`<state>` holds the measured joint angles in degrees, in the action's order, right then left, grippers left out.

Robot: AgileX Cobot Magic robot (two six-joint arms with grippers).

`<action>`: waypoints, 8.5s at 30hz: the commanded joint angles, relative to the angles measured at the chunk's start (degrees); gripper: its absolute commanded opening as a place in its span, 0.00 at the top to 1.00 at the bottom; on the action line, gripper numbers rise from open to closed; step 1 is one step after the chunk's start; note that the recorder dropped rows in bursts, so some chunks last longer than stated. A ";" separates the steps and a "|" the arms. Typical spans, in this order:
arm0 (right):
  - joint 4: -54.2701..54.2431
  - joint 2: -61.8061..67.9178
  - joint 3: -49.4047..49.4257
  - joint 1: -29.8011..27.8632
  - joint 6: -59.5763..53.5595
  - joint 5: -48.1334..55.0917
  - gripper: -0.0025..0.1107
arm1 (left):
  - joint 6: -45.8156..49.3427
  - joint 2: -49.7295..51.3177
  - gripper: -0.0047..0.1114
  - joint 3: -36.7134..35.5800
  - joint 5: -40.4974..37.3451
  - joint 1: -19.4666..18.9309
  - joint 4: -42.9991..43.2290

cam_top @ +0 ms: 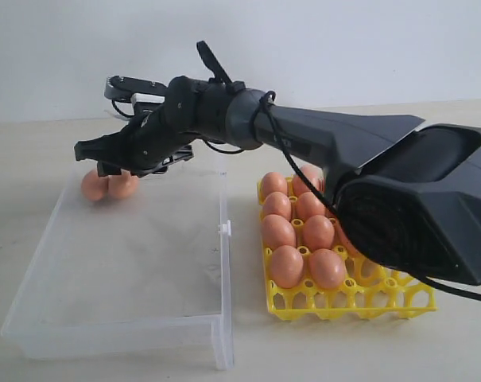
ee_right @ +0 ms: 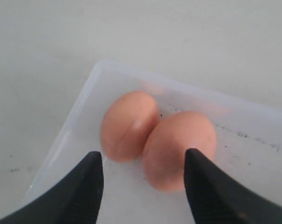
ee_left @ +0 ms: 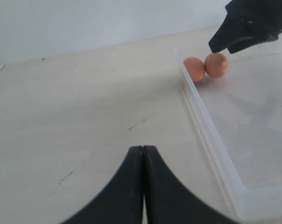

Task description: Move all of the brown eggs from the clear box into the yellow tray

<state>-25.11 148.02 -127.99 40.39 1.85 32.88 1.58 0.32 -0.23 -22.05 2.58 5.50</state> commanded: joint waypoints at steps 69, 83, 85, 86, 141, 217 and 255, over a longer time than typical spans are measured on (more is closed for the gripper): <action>28.47 -31.67 39.78 6.24 4.18 -23.15 0.98 | -0.26 -0.32 0.96 0.23 0.35 0.28 -0.06; 20.43 -60.96 84.42 -0.62 3.69 -47.24 0.98 | -0.26 -0.32 0.96 0.23 0.35 0.28 -0.06; 19.41 -63.52 88.43 -2.42 1.86 -47.50 0.98 | -0.26 -0.32 0.96 0.23 0.35 0.28 -0.06; 19.41 -64.41 90.51 -3.32 0.44 -47.58 0.98 | -0.26 -0.32 0.96 0.23 0.35 0.28 -0.06; 4.07 -61.38 108.69 -11.22 -8.34 -56.90 0.98 | -0.26 -0.32 0.96 0.23 0.35 0.28 -0.06; -55.56 -39.48 56.63 -8.43 -61.95 3.62 0.76 | -0.26 -0.32 0.96 0.23 0.35 0.28 -0.06; 15.46 -7.68 19.80 -0.37 4.84 7.18 0.55 | -0.26 -0.32 0.96 0.23 0.35 0.28 -0.06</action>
<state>-15.94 140.20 -108.21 40.11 2.36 32.22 1.58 0.32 -0.23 -22.05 2.58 5.50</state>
